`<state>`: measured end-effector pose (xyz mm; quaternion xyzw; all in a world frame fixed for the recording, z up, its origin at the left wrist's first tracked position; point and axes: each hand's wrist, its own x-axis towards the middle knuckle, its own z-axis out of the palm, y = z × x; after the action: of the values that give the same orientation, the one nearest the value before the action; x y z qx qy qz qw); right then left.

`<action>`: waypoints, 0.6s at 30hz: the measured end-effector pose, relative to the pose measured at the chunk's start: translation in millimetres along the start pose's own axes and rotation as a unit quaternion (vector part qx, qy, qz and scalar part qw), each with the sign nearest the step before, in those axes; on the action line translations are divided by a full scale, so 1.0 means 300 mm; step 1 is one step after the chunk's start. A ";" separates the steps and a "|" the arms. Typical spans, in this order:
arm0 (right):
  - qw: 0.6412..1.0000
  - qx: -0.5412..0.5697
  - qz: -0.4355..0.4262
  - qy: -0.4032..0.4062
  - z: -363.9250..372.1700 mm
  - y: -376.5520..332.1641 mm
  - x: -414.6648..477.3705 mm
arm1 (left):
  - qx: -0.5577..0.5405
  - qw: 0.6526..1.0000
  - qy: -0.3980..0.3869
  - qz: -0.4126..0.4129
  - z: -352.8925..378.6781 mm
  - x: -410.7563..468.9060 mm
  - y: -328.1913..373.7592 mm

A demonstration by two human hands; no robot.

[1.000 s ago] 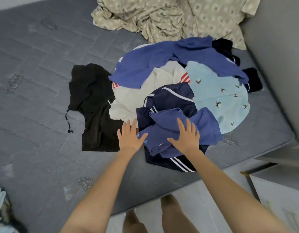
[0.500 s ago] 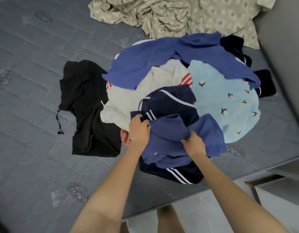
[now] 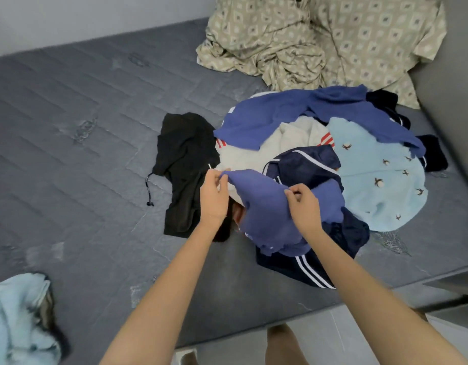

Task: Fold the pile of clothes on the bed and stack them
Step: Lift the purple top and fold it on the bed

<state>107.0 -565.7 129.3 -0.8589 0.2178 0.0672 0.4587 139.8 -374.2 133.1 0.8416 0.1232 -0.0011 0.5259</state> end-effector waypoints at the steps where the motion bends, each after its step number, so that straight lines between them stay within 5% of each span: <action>1: 1.000 0.027 -0.011 0.000 0.034 -0.061 -0.039 | -0.019 1.000 0.022 0.000 -0.076 -0.002 0.000; 18: 0.968 0.153 -0.197 0.033 0.498 -0.908 -0.638 | -0.101 0.978 0.145 0.110 -1.322 -0.076 -0.081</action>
<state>66.9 -252.0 311.1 -0.8059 0.0665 -0.0871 0.5818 62.2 -17.6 291.9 0.7834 0.1046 0.1910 0.5821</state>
